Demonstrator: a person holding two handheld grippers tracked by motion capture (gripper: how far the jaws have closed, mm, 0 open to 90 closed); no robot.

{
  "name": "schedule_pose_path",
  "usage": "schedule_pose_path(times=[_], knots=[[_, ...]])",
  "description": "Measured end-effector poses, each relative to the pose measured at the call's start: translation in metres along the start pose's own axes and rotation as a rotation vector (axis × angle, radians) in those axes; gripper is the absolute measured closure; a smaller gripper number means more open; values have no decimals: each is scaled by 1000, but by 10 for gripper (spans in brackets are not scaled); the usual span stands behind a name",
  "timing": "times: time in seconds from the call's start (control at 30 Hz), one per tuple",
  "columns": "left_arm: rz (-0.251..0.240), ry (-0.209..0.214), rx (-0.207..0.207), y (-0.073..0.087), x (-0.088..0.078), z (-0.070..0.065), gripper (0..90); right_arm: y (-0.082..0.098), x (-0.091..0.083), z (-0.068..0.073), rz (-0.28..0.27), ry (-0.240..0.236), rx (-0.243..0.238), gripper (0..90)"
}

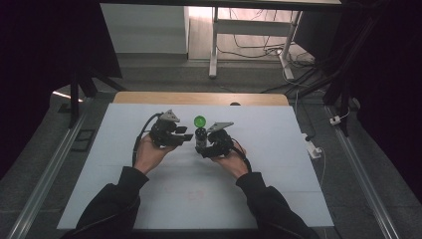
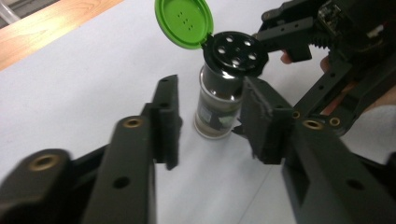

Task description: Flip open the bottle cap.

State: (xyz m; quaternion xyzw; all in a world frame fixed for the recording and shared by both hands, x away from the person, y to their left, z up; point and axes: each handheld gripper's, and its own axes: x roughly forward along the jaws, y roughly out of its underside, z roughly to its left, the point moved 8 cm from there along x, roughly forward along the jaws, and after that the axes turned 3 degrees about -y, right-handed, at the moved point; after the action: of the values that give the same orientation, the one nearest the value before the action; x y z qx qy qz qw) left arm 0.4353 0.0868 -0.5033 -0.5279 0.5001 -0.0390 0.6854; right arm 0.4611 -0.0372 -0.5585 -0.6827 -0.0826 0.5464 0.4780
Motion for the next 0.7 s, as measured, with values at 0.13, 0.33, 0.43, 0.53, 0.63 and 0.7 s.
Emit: schedule_pose_path(times=[0.13,0.33,0.43,0.53,0.63,0.7], knots=[[-5,22,-21,4,-4,-3,485,2,-5,2,2,-3,8,276],[-1,20,-20,11,-9,-8,384,6,-15,5,4,-11,25,239],[1,21,-24,14,-13,-10,334,7,-19,6,1,-22,40,225],[-3,23,-30,18,-17,-12,292,7,-23,9,-1,-31,39,209],[-6,33,-38,22,-22,-14,255,7,-27,13,-4,-45,45,191],[-6,40,-43,26,-25,-16,226,7,-29,16,-2,-52,48,173]])
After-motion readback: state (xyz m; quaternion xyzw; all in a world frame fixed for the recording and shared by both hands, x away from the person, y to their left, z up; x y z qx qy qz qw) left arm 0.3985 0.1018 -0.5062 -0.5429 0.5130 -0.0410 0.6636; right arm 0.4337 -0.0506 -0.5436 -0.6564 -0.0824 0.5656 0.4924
